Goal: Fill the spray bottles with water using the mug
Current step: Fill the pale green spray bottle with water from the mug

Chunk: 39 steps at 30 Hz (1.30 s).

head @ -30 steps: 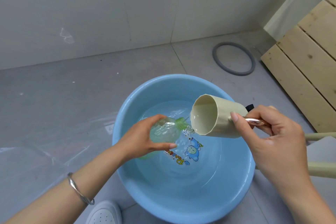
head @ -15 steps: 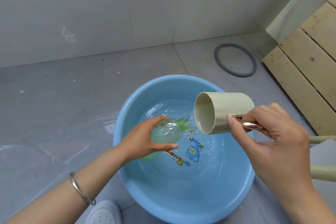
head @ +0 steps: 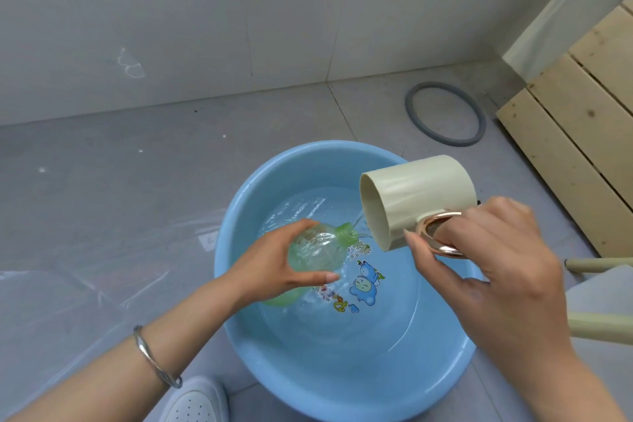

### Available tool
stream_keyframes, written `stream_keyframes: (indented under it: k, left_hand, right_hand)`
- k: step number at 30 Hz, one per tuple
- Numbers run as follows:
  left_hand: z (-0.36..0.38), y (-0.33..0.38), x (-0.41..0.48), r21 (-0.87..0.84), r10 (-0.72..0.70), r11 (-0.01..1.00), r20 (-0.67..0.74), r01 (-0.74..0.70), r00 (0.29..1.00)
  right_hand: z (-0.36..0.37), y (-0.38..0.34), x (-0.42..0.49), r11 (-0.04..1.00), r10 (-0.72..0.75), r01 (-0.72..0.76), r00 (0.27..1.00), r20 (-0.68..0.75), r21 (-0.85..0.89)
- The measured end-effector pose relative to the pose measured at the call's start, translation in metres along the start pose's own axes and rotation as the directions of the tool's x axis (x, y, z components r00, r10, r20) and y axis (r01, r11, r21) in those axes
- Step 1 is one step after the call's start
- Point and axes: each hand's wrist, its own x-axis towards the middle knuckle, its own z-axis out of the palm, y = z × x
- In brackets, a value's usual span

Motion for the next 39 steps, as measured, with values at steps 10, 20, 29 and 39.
stream_keyframes:
  k: [10, 20, 29, 39]
  left_hand:
    - [-0.001, -0.002, -0.001, -0.083, -0.007, 0.997, -0.026, 0.004, 1.0]
    - [-0.01, -0.006, 0.002, -0.237, -0.032, 0.972, -0.157, -0.006, 0.987]
    - [-0.02, 0.002, 0.0, -0.274, -0.012, 0.961, -0.22, -0.05, 0.975]
    - [-0.028, 0.0, 0.004, -0.265, -0.005, 0.961, -0.287, -0.075, 0.958]
  right_hand:
    - [0.016, 0.013, -0.012, 0.96, 0.243, -0.242, 0.97, 0.015, 0.138]
    - [0.095, 0.075, -0.092, 0.868, 0.485, -0.491, 0.808, 0.336, -0.071]
    - [0.12, 0.038, -0.113, 0.964, 0.253, -0.263, 0.849, 0.463, -0.044]
    - [0.121, -0.023, -0.117, 0.817, 0.204, -0.478, 0.762, 0.615, 0.321]
